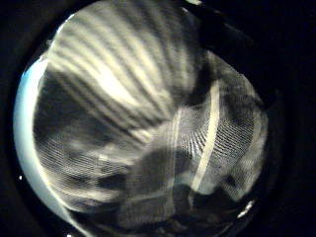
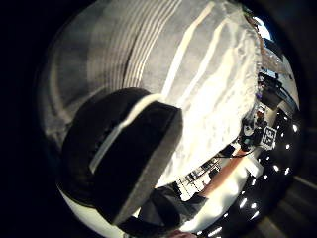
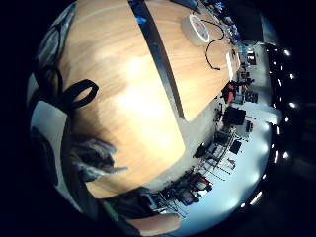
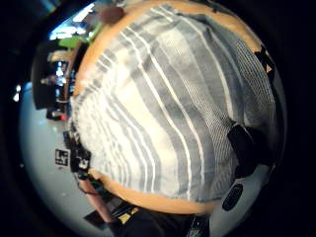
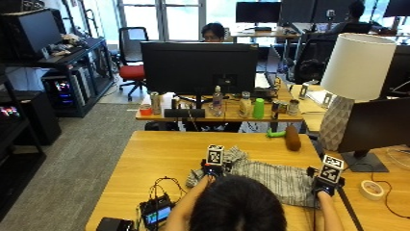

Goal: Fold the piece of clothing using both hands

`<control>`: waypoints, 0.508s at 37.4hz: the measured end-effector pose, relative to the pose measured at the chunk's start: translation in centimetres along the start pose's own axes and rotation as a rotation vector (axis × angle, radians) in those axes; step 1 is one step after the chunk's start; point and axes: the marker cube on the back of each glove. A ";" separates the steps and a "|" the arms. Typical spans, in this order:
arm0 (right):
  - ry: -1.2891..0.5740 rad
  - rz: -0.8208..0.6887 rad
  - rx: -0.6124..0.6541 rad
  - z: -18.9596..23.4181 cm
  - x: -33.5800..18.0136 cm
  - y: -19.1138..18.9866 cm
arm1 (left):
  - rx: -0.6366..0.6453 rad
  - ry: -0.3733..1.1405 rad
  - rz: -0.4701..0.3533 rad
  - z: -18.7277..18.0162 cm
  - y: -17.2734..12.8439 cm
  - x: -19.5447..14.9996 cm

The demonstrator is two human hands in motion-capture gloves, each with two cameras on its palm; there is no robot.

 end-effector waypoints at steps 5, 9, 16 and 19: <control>-0.113 -0.045 0.107 -3.8 0.1 -1.5 | 0.023 0.034 -0.004 -1.4 0.7 -0.7; -0.196 -0.082 0.091 -6.9 -0.6 -1.0 | 0.032 0.033 -0.009 -2.4 1.4 -1.2; -0.315 -0.199 0.161 -15.7 -5.8 3.0 | 0.112 -0.010 -0.061 -6.1 3.9 -3.8; -0.330 -0.271 0.199 -18.3 -9.6 5.1 | 0.170 -0.020 -0.118 -8.2 5.3 -5.6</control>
